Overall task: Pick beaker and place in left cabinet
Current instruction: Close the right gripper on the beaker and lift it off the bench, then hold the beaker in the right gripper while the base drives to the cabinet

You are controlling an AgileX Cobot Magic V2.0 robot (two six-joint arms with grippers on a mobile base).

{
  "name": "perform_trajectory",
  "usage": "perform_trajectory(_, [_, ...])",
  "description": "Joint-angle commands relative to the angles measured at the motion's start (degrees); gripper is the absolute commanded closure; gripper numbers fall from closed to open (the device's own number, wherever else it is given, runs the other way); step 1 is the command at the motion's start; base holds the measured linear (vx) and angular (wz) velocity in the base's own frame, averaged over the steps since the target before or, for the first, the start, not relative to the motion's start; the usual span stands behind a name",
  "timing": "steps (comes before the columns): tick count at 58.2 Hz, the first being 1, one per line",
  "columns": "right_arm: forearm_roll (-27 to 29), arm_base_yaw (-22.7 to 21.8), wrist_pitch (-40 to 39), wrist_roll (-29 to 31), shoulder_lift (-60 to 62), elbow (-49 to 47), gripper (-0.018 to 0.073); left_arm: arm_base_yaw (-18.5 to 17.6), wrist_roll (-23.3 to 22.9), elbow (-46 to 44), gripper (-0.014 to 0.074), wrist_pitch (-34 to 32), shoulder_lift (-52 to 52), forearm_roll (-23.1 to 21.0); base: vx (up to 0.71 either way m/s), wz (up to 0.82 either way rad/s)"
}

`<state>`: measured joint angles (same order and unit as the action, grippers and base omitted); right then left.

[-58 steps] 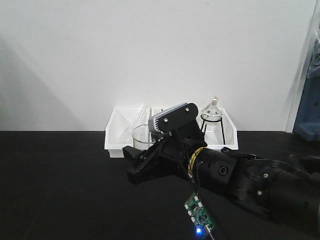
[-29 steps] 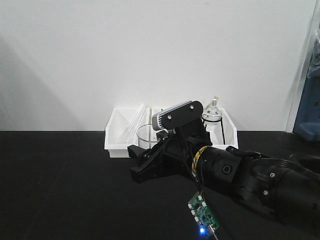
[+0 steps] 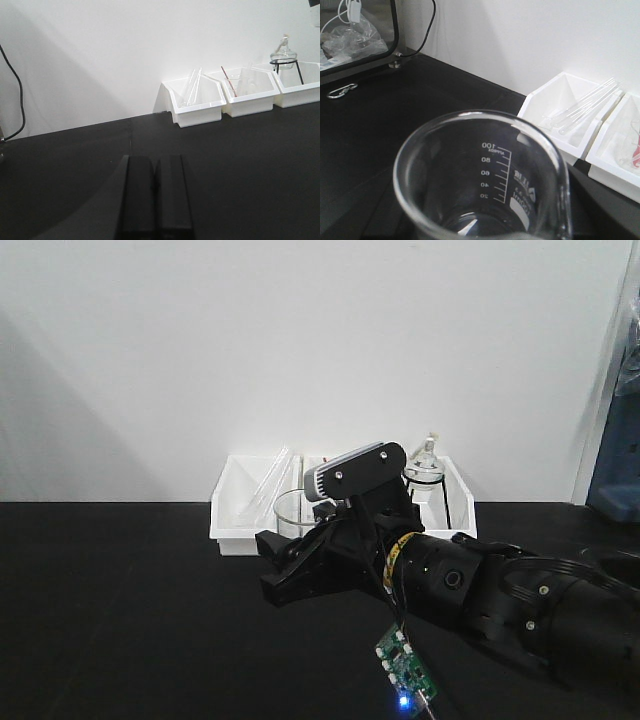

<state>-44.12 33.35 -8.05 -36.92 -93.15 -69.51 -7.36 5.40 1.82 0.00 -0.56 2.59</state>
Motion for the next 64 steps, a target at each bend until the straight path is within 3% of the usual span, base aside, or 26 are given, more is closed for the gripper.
perform_trajectory(1, [0.46, -0.09, -3.23, -0.03, 2.25, -1.86, 0.0568, -0.03, -0.15, 0.90, 0.0595, -4.28, -1.06, -0.18, 0.00, 0.01])
perform_trajectory(64, [0.46, -0.09, -3.23, -0.03, 2.21, -1.86, 0.0568, -0.03, -0.15, 0.90, 0.0595, -4.28, -1.06, -0.18, -0.10, 0.14])
